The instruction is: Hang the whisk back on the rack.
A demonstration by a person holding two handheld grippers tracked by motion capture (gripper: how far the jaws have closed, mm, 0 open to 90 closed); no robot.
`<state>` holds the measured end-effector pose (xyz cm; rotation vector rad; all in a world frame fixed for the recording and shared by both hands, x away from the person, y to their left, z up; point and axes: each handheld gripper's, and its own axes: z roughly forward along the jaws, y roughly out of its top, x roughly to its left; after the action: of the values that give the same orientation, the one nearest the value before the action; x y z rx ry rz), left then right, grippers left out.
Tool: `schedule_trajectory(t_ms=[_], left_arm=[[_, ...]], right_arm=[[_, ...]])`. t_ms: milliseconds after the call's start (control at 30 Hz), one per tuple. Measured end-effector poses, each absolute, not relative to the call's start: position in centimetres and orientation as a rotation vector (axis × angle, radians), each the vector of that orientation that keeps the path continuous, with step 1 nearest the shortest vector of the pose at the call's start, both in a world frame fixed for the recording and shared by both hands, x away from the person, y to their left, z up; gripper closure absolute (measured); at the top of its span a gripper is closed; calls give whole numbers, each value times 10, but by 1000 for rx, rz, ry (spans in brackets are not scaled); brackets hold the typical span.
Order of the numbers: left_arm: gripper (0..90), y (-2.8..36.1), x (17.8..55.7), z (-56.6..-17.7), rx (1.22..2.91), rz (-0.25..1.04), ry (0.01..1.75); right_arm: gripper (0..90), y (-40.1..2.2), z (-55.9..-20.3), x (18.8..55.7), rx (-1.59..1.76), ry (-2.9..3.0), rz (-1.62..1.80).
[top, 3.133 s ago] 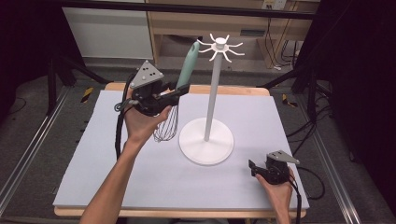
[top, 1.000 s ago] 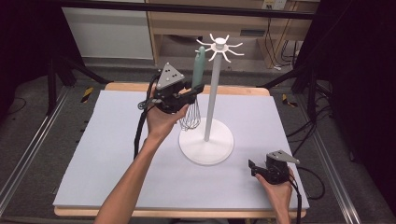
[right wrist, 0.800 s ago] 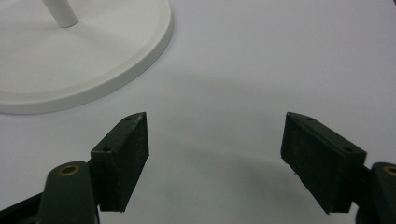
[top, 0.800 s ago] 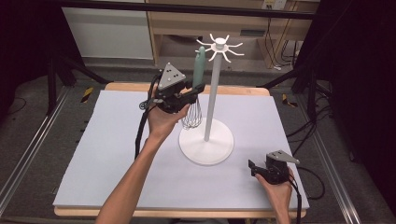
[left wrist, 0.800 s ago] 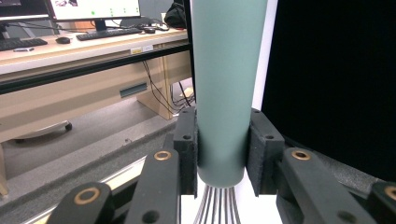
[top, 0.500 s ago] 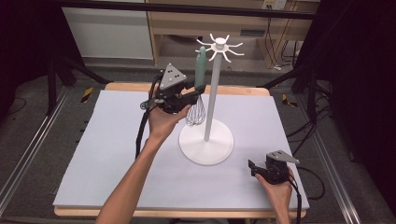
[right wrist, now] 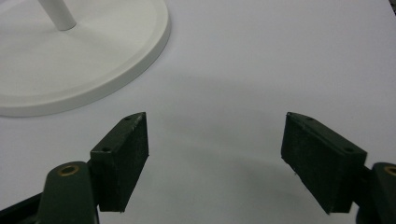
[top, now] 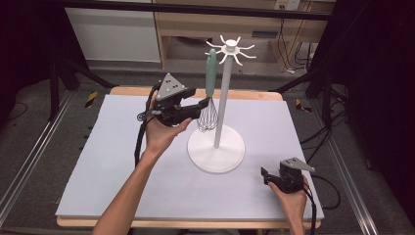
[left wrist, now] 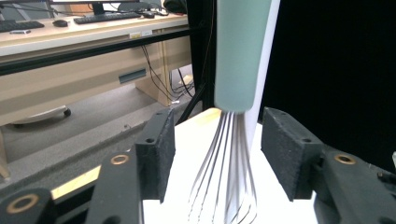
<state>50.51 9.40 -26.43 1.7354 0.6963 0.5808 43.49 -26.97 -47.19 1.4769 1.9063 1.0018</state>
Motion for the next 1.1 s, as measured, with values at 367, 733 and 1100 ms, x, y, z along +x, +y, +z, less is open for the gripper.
schedule_trajectory(t_ms=[367,733,1100], left_arm=[[384,124,493,-285,1752,583,726],[363,159,480,-314,1767,591,784],[361,187,472,-344,1763,596,855]], right_arm=[[229,-271,-471,434,1485,1894,1009],[222,-271,-470,433,1488,1895,1013],[222,-271,-471,432,1489,1896,1015]])
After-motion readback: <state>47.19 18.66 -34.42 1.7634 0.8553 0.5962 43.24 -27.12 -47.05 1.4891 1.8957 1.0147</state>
